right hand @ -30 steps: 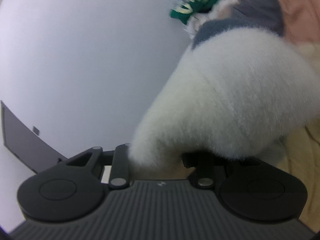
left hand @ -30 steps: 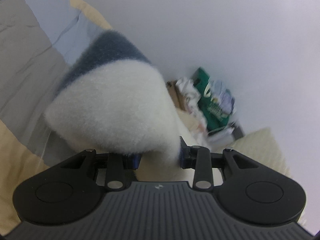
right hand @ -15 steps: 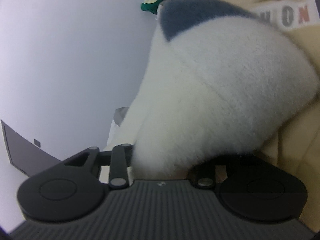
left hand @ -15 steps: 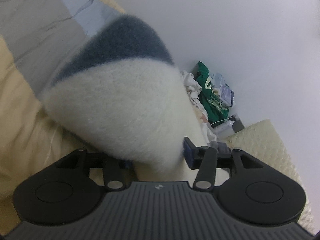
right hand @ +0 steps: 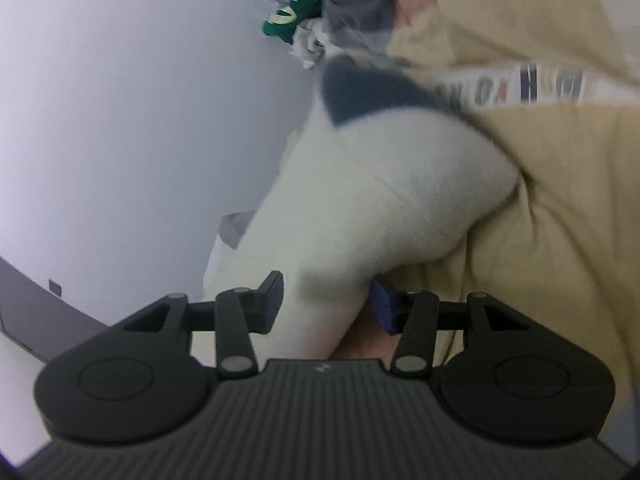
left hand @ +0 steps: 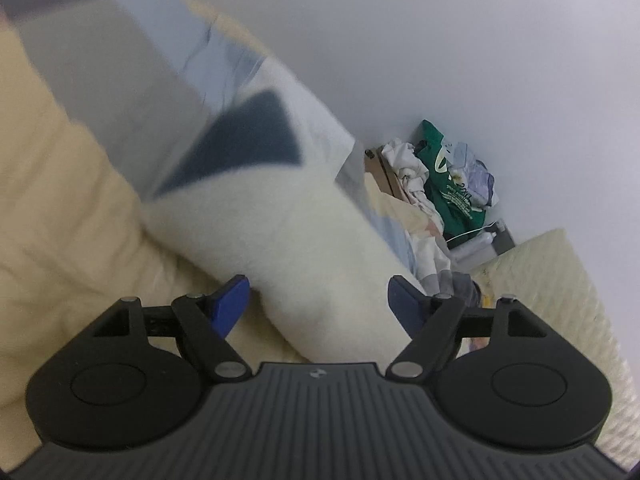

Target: Fold large clothes

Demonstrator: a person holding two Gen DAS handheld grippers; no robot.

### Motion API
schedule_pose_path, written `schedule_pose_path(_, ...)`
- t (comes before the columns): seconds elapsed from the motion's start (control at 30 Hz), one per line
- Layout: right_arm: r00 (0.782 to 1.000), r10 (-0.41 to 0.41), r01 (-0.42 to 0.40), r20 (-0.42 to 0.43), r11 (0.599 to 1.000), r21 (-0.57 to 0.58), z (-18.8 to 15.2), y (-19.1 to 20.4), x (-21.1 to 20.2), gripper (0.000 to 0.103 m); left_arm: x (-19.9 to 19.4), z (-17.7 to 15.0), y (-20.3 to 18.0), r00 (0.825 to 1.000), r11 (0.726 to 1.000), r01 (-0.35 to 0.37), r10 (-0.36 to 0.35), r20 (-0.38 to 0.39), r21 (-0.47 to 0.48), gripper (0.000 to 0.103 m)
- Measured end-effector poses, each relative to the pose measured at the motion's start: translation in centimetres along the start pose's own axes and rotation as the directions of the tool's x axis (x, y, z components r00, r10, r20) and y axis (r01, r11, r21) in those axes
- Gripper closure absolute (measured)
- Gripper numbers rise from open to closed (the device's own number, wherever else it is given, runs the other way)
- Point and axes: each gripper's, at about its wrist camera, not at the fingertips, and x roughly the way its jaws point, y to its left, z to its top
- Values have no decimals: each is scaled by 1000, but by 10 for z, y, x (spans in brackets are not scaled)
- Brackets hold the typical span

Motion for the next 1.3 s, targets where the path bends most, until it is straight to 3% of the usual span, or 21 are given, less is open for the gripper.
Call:
schedule_pose_path(0.37,991,115,-102,72,981,-167,-1,103,-90,52,-122,9,-97,998,978,-45,37,46,205,23)
schedule_pose_path(0.63,980,182,-147,86,939,-312,-16,166,-136,52,-208,-9,-166,996,916,-50,14,92,399,23)
schedule_pose_path(0.9,982,173,-113,80,866,-487,-45,215,-177,52,-274,-39,-207,992,854,-68,2,127,516,23)
schedule_pose_path(1.07,992,113,-65,47,812,-580,-67,236,-192,52,-296,-60,-220,994,820,-68,6,110,568,23)
schedule_pose_path(1.3,997,63,-12,54,752,-659,-92,251,-208,52,-313,-77,-224,994,801,-92,36,106,591,23)
